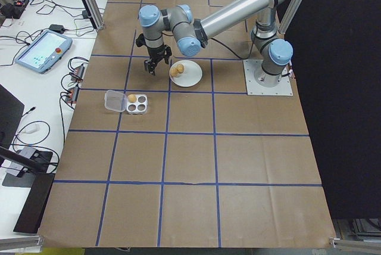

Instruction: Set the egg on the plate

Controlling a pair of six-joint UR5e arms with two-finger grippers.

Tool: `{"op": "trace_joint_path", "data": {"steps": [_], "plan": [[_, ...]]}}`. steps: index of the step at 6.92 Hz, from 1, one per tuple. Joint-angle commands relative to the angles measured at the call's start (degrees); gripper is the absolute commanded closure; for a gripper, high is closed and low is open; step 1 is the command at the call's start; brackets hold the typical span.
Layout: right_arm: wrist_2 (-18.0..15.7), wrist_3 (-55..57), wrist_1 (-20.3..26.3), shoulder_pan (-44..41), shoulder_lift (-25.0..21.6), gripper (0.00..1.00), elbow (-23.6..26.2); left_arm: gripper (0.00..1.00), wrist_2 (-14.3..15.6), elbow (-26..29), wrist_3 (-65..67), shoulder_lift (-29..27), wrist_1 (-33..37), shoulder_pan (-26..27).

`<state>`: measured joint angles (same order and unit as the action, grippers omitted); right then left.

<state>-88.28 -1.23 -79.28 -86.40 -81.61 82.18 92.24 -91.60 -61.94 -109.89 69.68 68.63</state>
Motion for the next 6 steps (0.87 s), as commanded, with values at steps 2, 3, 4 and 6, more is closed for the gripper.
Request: {"op": "trace_joint_path", "data": {"steps": [2, 3, 4, 6], "plan": [[0.0, 0.0, 0.0, 0.0, 0.1, 0.0, 0.0, 0.02, -0.7, 13.7, -0.4, -12.9, -0.1, -1.8], [0.0, 0.0, 0.0, 0.0, 0.0, 0.0, 0.0, 0.06, -0.4, 18.6, -0.8, -16.0, 0.4, -1.4], [0.0, 0.0, 0.0, 0.0, 0.1, 0.0, 0.0, 0.06, -0.4, 21.6, -1.1, -19.5, 0.6, -1.4], [0.0, 0.0, 0.0, 0.0, 0.0, 0.0, 0.0, 0.06, -0.5, 22.3, -2.6, -21.9, 0.8, -1.6]]}}
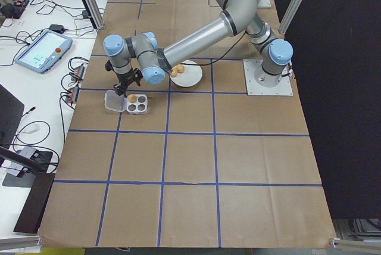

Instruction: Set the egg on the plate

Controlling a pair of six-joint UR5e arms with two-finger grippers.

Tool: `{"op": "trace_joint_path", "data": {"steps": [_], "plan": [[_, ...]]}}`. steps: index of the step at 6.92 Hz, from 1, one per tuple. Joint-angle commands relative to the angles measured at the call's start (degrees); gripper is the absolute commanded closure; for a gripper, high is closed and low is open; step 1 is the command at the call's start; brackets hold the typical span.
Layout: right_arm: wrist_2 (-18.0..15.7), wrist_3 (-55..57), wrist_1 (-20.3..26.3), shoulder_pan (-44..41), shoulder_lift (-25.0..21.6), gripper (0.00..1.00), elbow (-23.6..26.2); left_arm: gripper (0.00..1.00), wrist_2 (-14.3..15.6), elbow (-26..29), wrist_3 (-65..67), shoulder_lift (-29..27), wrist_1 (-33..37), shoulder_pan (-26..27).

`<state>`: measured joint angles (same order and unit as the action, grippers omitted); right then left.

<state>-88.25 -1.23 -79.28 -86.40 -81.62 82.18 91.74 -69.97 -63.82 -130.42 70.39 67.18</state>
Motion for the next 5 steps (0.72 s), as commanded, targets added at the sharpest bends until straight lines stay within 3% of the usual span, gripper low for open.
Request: {"op": "trace_joint_path", "data": {"steps": [1, 5], "plan": [[0.0, 0.0, 0.0, 0.0, 0.0, 0.0, 0.0, 0.06, -0.1, 0.9, -0.8, -1.9, 0.1, -0.2], [-0.1, 0.0, 0.0, 0.0, 0.0, 0.0, 0.0, 0.11, 0.0, 1.3, -0.3, -3.5, -0.3, -0.3]]}}
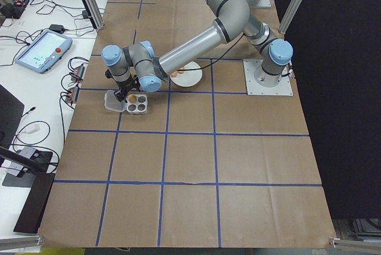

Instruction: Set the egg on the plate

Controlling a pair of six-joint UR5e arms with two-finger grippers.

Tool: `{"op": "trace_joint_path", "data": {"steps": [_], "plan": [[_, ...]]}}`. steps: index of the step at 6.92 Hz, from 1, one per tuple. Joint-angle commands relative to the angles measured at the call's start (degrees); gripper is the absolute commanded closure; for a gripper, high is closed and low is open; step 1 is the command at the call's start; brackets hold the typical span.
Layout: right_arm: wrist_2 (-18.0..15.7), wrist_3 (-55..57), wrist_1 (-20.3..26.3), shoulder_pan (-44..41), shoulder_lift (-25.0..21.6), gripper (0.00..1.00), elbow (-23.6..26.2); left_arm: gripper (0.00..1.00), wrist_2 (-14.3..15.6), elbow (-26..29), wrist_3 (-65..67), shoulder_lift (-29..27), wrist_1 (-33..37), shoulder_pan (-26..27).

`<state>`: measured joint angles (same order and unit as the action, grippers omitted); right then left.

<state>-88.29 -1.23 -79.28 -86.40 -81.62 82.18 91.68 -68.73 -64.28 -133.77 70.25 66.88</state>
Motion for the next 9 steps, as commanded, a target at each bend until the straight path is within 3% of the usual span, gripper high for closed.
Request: {"op": "trace_joint_path", "data": {"steps": [1, 9], "plan": [[0.0, 0.0, 0.0, 0.0, 0.1, 0.0, 0.0, 0.11, 0.0, 0.0, 0.2, -0.2, -0.3, -0.1], [0.0, 0.0, 0.0, 0.0, 0.0, 0.0, 0.0, 0.21, -0.2, 1.3, 0.8, -1.1, -0.6, -0.1]]}}
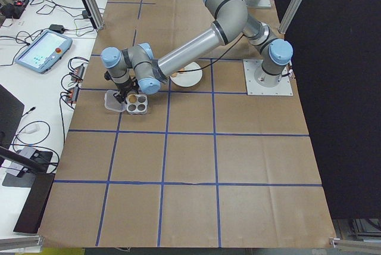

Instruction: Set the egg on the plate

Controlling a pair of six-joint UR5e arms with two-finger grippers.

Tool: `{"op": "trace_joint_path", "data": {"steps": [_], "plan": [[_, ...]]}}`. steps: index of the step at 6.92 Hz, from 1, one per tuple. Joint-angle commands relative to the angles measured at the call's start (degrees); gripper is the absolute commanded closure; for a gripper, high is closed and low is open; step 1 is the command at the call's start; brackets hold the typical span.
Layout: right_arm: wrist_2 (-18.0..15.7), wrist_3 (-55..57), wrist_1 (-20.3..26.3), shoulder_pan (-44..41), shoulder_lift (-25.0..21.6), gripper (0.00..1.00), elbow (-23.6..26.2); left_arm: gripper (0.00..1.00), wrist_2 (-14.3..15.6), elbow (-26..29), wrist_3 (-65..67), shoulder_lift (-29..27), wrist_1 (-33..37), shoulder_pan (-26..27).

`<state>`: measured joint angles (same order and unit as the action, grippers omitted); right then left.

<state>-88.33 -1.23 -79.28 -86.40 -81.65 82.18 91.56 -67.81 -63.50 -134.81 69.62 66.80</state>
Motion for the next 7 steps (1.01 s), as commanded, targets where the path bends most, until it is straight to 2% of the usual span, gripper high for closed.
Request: {"op": "trace_joint_path", "data": {"steps": [1, 3, 4, 5, 7], "plan": [[0.1, 0.0, 0.0, 0.0, 0.0, 0.0, 0.0, 0.22, -0.2, 0.6, 0.1, -0.1, 0.0, 0.0], [0.1, 0.0, 0.0, 0.0, 0.1, 0.0, 0.0, 0.43, -0.1, 0.4, 0.1, -0.1, 0.0, 0.0], [0.0, 0.0, 0.0, 0.0, 0.1, 0.0, 0.0, 0.44, 0.0, 0.2, 0.1, -0.1, 0.1, 0.0], [0.0, 0.0, 0.0, 0.0, 0.1, 0.0, 0.0, 0.54, 0.5, 0.7, 0.1, 0.0, 0.2, 0.0], [0.1, 0.0, 0.0, 0.0, 0.1, 0.0, 0.0, 0.94, 1.0, 0.7, 0.4, 0.9, 1.0, 0.2]]}}
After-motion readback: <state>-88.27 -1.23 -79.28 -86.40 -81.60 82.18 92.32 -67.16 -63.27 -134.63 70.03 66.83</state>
